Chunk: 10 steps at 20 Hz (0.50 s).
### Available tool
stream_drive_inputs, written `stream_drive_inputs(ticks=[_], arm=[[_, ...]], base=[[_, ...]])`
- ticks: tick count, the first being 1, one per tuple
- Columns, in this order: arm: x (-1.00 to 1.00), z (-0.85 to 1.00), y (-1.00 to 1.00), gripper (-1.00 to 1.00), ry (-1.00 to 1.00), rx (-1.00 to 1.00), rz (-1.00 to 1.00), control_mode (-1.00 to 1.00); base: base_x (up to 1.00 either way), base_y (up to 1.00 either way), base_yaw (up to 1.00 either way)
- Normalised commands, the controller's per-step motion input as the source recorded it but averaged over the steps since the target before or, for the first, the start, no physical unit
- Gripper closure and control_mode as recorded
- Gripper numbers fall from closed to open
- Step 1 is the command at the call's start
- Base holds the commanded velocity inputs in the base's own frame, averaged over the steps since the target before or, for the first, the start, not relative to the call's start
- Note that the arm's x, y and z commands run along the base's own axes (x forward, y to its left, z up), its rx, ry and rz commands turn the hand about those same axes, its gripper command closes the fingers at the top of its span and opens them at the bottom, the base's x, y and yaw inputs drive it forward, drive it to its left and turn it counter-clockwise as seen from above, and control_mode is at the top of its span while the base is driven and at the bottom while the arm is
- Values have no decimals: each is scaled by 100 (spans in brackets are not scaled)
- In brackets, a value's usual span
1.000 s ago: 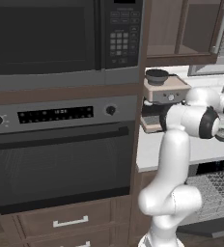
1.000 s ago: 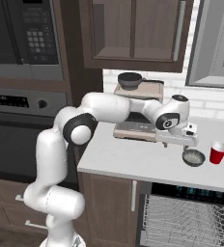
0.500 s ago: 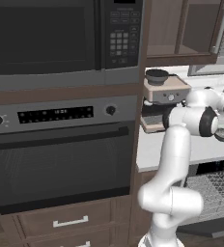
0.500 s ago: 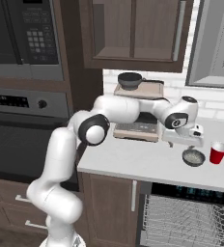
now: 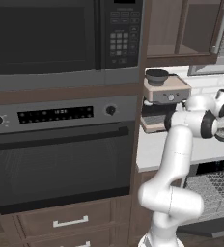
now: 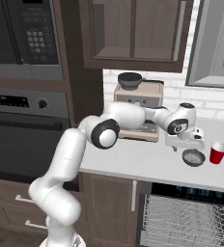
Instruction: Pick up the cup and bowl from the counter, place them in the dishwasher, and close the dishwasher door.
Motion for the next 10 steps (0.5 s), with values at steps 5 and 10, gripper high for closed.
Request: stream_drive_inputs(ticks=[5, 10], arm=[[17, -26, -18, -100, 2, 0, -1, -100], [6, -27, -3, -100, 0, 0, 0, -100]], base=[[0, 0, 0], [0, 0, 0]])
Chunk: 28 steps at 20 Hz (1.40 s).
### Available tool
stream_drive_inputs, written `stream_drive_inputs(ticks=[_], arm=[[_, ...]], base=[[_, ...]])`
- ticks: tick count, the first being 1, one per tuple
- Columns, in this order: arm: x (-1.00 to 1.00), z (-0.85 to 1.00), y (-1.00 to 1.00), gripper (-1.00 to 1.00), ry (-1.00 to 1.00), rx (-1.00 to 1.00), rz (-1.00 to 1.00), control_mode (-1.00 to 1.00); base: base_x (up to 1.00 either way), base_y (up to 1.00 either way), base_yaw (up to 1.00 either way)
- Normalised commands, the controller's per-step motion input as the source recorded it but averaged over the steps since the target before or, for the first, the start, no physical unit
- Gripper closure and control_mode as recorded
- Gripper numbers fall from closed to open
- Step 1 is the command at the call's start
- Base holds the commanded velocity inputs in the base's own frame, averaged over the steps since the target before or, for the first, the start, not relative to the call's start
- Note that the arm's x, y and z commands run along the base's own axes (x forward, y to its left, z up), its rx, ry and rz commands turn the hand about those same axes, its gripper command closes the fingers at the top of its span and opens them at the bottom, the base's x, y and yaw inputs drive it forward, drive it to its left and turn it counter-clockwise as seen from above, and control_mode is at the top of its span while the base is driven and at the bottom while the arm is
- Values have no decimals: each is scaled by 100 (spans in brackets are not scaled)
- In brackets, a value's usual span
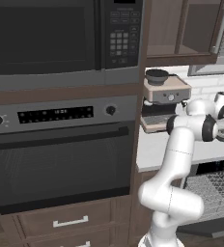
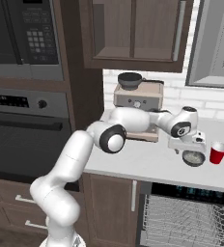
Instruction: Pick up the cup and bowl from the counter, place them in the dishwasher, and close the dishwasher door.
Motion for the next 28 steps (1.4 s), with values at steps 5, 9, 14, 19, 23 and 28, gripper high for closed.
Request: stream_drive_inputs(ticks=[5, 9, 14, 19, 23, 28], arm=[[0, -31, 0, -100, 4, 0, 0, -100], [0, -22, -4, -100, 5, 0, 0, -100], [0, -20, -1, 100, 3, 0, 0, -100], [0, -3, -1, 100, 0, 0, 0, -100], [-6, 0, 0, 100, 0, 0, 0, -100], [-63, 27, 10, 100, 0, 0, 0, -100]], base=[[0, 0, 0], [0, 0, 0], [0, 0, 0], [0, 0, 0], [0, 0, 0], [0, 0, 0]])
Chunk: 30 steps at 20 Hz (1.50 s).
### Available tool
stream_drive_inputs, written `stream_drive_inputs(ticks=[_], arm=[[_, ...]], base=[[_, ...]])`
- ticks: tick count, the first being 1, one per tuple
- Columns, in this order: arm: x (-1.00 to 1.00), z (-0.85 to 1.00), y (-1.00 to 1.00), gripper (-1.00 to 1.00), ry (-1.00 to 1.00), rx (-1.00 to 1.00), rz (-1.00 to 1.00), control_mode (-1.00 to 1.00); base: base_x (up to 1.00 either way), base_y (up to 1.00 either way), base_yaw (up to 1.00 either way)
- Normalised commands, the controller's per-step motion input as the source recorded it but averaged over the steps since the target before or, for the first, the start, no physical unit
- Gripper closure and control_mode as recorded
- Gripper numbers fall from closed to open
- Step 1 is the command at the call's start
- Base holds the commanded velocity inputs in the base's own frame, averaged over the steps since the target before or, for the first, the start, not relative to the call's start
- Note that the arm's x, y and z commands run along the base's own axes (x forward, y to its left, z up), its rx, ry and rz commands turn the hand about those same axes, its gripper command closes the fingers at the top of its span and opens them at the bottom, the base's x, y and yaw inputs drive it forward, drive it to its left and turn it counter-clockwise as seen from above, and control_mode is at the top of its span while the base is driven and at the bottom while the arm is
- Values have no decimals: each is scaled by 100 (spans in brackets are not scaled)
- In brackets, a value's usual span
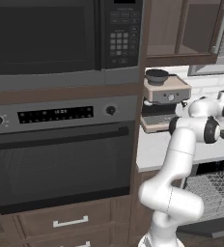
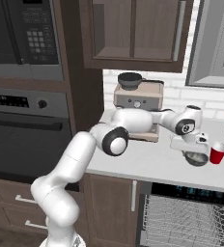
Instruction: Pick up the cup and bowl from the counter, place them in the dishwasher, and close the dishwasher door.
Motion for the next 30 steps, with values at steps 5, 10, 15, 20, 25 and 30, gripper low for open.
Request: stream_drive_inputs(ticks=[5, 10, 15, 20, 25, 30], arm=[[-100, 44, 7, 100, -3, 5, 2, -100], [-100, 1, 2, 100, -23, 13, 11, -100], [-100, 0, 18, 100, -22, 2, 21, -100], [-100, -27, 1, 100, -9, 17, 22, -100], [-59, -23, 11, 100, -7, 11, 21, -100], [2, -30, 4, 100, -4, 21, 1, -100]], base=[[0, 0, 0], [0, 0, 0], [0, 0, 0], [0, 0, 0], [0, 0, 0], [0, 0, 0]])
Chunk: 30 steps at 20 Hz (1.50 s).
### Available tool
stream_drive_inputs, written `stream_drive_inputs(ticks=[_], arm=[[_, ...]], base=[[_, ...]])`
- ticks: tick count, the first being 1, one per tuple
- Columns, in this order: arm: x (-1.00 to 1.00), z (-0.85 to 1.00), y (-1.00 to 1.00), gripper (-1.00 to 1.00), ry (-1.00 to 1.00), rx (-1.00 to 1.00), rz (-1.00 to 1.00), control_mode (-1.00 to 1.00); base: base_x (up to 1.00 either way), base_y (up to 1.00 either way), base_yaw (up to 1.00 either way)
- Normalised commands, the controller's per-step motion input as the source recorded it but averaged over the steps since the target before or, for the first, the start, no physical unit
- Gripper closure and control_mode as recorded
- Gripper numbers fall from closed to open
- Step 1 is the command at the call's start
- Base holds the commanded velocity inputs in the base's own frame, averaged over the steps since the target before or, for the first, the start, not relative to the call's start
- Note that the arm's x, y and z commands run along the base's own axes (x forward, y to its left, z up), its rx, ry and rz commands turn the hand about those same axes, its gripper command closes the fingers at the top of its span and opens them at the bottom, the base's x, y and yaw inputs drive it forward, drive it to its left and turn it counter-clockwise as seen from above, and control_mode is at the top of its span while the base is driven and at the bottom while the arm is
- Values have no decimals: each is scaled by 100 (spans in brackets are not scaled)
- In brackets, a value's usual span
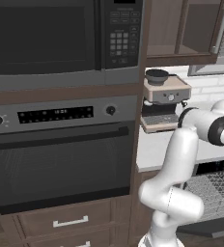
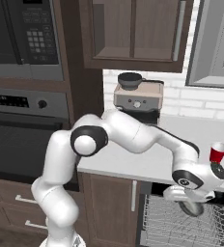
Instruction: Pick up the cup and bowl from the counter, place them in the dishwasher, and close the dishwasher door.
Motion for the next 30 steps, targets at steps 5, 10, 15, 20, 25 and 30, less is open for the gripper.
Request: stream_drive_inputs(ticks=[5, 10, 15, 20, 25, 30], arm=[[3, -54, 0, 100, -16, 22, 0, -100], [0, -35, 1, 100, -30, 24, 0, -100], [36, -34, 20, 100, -10, 3, -1, -100], [46, -52, 5, 100, -3, 0, -1, -100], [7, -59, 0, 100, 0, 0, -3, -100], [1, -59, 0, 100, 1, 0, -5, -100]], base=[[0, 0, 0], [0, 0, 0], [0, 0, 0], [0, 0, 0], [0, 0, 0], [0, 0, 0]])
